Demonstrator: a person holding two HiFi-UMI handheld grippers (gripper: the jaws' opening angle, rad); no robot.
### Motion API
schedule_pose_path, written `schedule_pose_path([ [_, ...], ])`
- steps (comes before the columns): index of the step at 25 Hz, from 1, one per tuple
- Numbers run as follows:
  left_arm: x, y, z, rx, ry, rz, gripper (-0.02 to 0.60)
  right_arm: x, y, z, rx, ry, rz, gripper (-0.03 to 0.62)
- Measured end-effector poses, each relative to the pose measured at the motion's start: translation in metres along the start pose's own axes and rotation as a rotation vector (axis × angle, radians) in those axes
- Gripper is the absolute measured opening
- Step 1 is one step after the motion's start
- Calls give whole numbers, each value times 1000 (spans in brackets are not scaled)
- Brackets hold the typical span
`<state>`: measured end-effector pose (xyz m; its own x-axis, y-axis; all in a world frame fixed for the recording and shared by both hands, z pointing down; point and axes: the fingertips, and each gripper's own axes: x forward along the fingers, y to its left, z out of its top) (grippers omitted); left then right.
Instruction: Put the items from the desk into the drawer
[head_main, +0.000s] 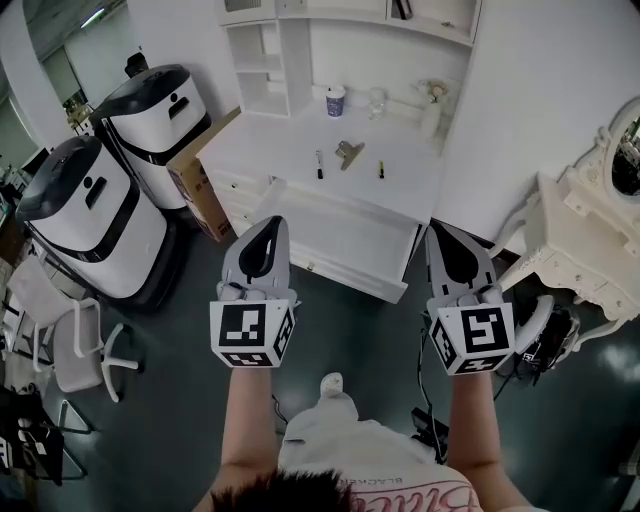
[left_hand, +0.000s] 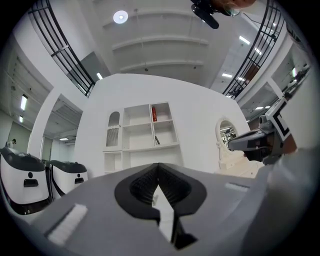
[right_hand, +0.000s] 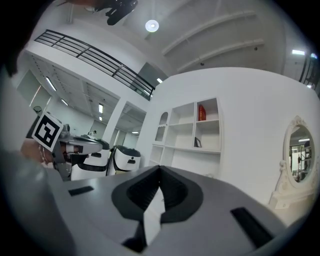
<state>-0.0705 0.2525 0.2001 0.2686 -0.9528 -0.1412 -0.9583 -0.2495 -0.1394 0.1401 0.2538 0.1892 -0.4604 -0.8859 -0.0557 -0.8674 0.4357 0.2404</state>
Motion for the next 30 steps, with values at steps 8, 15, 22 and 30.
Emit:
schedule_pose_path([
  [8, 81, 44, -26, -5, 11, -45, 9, 87, -22, -14, 9, 32, -73, 8],
  [15, 123, 68, -50, -37, 27, -41, 9, 128, -35, -32, -2, 76, -96, 8],
  [22, 152, 77, -74, -55, 67, -31, 9, 154, -46, -55, 9, 117, -88, 8],
  [30, 201, 78, -101, -48, 114, -30, 9, 201, -78, -83, 42, 133, -77, 8],
])
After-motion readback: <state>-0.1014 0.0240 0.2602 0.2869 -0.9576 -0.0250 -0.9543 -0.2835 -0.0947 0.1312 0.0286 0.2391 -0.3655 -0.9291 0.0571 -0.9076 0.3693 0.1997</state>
